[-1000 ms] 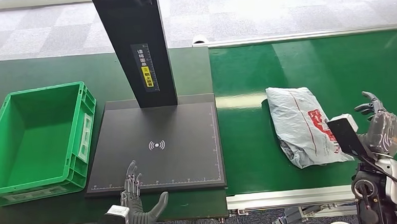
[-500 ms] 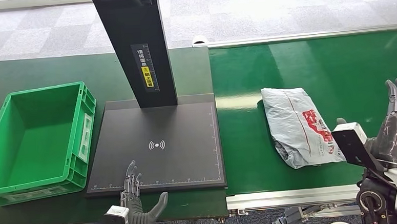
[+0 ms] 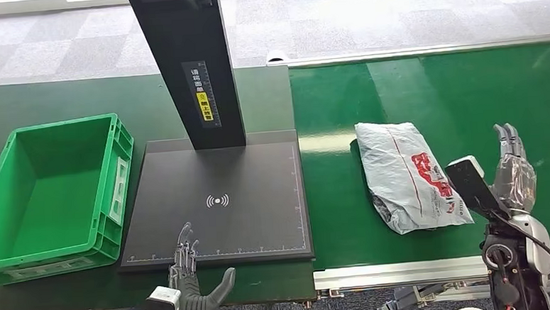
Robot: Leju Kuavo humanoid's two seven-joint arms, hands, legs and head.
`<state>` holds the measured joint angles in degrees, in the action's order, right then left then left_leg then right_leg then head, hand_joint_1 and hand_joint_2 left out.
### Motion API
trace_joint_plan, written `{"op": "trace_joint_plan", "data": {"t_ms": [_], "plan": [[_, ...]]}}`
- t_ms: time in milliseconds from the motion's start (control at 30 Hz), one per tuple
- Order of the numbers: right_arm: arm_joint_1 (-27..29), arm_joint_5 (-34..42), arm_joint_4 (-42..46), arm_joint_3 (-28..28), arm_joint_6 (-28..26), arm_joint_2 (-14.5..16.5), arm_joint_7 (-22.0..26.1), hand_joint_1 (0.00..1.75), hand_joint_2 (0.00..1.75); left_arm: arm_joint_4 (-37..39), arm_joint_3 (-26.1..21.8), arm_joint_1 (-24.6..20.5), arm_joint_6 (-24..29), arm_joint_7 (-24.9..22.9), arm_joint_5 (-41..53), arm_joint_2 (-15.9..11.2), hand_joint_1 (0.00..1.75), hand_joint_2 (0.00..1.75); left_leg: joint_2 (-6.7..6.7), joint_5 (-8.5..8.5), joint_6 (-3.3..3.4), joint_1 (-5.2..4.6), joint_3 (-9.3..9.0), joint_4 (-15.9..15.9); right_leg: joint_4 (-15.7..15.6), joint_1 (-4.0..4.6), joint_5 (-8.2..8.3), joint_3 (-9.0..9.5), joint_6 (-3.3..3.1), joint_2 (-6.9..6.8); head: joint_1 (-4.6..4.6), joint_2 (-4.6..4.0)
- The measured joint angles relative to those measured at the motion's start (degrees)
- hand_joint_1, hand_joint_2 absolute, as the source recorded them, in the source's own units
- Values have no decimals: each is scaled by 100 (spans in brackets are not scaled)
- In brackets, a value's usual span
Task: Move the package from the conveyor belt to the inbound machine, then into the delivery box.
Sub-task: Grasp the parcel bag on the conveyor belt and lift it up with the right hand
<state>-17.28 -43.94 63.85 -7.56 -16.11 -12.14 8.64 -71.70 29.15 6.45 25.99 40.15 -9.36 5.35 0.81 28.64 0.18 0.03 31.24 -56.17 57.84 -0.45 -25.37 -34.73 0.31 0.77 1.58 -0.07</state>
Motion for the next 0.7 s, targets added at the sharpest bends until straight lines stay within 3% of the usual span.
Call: {"op": "trace_joint_plan", "data": {"t_ms": [133,367,700], "plan": [[-528,-5,-1436,-1,-11,-14,249,0,175,44,20,-65,-41,0,-24,-2,0,175,8,-1,0,0,1,-1,0,2,0,-1,0,-2,2,0],[-1018,-170,-3025,12,179,-20,321,0,175,139,92,-163,-165,0,-43,-34,0,175,8,1,-1,1,10,1,1,4,-3,-9,-2,-2,1,0],[-1206,-253,-3982,117,568,-19,338,0,175,232,159,-247,-205,1,-51,-38,0,175,8,1,-1,1,10,0,1,1,-2,-9,-1,-3,1,0]]}}
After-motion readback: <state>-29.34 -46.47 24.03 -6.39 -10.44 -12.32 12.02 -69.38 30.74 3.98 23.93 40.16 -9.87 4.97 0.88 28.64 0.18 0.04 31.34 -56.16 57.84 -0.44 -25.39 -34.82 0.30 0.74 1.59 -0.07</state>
